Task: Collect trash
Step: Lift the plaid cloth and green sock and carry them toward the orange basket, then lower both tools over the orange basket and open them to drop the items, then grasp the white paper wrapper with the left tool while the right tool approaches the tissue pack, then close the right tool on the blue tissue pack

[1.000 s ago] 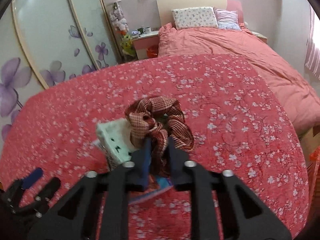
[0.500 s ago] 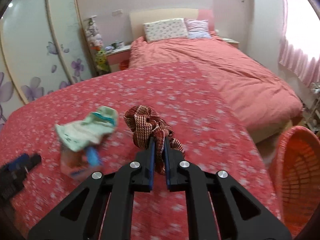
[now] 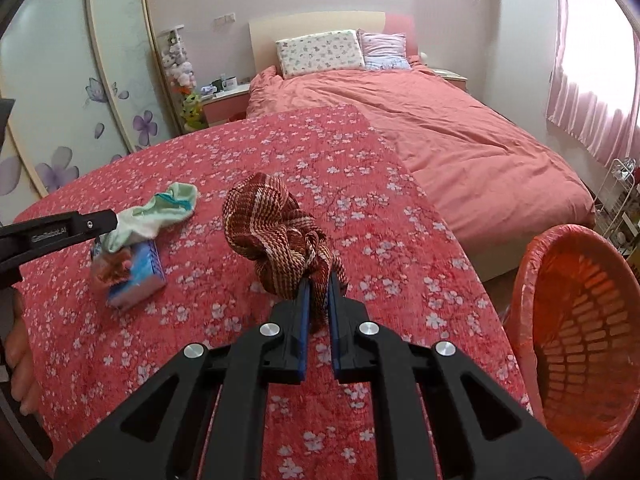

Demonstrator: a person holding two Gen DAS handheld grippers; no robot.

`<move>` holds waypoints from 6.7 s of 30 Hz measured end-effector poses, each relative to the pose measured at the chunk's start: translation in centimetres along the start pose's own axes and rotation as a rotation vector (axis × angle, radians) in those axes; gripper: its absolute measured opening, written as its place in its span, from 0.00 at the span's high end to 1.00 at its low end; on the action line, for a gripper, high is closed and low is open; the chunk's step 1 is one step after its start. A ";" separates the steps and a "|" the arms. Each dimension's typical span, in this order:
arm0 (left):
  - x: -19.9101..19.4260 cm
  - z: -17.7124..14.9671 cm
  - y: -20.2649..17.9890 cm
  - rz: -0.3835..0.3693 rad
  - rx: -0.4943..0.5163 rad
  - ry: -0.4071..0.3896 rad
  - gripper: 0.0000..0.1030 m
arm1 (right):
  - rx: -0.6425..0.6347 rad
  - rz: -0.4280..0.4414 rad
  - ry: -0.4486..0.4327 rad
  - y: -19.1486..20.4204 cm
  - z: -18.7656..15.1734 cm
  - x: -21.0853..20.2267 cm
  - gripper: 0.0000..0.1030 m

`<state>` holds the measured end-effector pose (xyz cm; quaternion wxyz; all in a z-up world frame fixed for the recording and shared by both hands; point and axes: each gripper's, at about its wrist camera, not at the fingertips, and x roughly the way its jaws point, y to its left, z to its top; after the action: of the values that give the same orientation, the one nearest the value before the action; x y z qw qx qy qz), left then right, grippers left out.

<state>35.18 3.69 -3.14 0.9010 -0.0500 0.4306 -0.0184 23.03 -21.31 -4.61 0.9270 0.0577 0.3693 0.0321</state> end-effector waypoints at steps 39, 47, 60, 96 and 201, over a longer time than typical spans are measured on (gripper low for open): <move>-0.6 -1.1 -1.9 0.017 0.121 -0.075 0.92 | 0.052 0.046 0.036 -1.4 -1.1 0.1 0.92; -3.6 -0.2 -0.6 -0.051 0.070 -0.154 0.93 | 0.056 0.061 0.000 -1.5 -1.3 -1.0 0.92; -9.1 1.1 -1.5 -0.129 0.062 -0.241 0.94 | 0.065 0.103 -0.103 -1.8 0.1 -5.1 0.93; -17.3 -5.5 -23.8 -0.547 0.367 -0.240 0.93 | 0.344 -0.145 -0.419 -16.5 -2.6 -18.6 0.93; -1.8 -6.1 13.3 0.027 -0.109 -0.020 0.79 | -0.053 0.098 0.007 7.5 -1.4 -2.3 0.51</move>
<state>29.23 16.59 -6.96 0.9013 -0.0932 0.4227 0.0176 20.23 -14.01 -3.06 0.9242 0.0509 0.3682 0.0875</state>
